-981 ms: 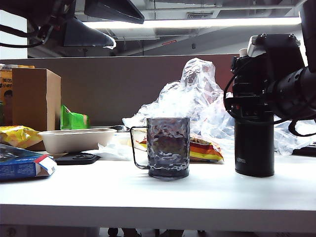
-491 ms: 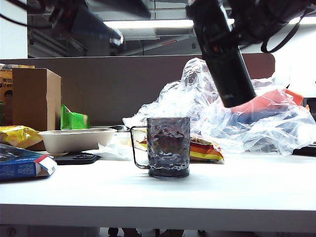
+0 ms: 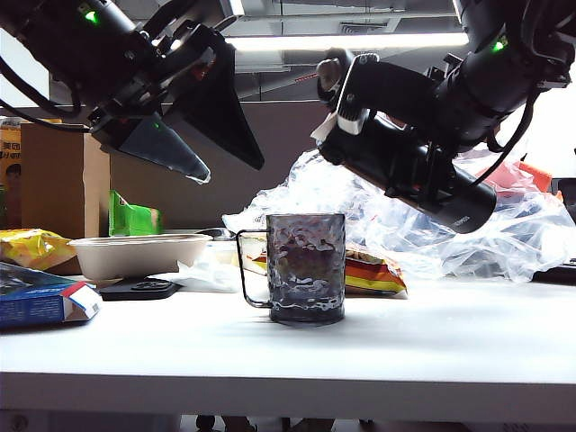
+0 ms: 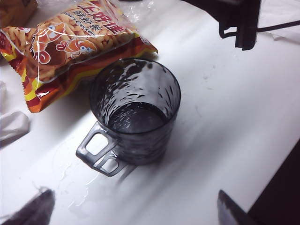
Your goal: Pick up the black thermos, pour some water into the cup, then place the black thermos back on the table.
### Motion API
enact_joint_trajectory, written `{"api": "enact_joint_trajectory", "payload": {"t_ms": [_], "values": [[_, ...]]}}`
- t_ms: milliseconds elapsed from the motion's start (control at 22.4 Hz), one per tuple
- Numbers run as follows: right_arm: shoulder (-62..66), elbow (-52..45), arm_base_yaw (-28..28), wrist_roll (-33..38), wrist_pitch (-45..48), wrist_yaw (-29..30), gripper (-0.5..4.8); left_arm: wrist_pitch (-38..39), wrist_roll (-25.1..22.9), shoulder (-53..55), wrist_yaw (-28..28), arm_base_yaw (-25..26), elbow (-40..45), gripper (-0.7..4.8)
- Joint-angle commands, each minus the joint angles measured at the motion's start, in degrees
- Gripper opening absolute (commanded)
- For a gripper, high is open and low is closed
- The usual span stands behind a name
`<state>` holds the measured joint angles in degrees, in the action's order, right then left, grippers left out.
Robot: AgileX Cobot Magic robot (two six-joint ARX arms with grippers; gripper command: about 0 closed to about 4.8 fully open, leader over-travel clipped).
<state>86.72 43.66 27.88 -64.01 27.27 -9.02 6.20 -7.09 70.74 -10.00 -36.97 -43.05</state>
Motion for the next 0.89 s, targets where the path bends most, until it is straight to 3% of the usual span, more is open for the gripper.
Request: {"api": "enact_joint_trajectory", "payload": {"t_ms": [45, 178, 402, 580, 803, 892], "values": [[-0.55, 0.76, 0.04, -6.23, 5.38, 1.84, 1.69, -2.27, -0.42, -0.20, 1.31, -0.11, -0.28, 4.79], [-0.55, 0.79, -1.44, -11.63, 7.82, 6.69, 1.69, -2.43, -0.42, -0.22, 1.42, -0.11, -0.28, 4.79], [-0.24, 0.74, -3.65, -15.80, 9.46, 4.68, 1.66, -2.43, -0.42, -0.22, 3.45, -0.11, -0.26, 4.79], [-0.26, 0.76, -4.04, -18.53, 10.34, 10.54, 1.67, -2.43, -0.42, -0.22, 3.80, -0.11, -0.26, 4.79], [-0.26, 0.76, -4.04, -18.47, 10.16, 10.23, 1.67, -2.45, -0.42, -0.22, 3.80, -0.11, -0.26, 4.79], [-0.26, 0.74, -4.04, -10.78, 9.84, 10.25, 1.67, -2.45, -0.42, -0.22, 3.82, -0.11, -0.26, 4.79]]}}
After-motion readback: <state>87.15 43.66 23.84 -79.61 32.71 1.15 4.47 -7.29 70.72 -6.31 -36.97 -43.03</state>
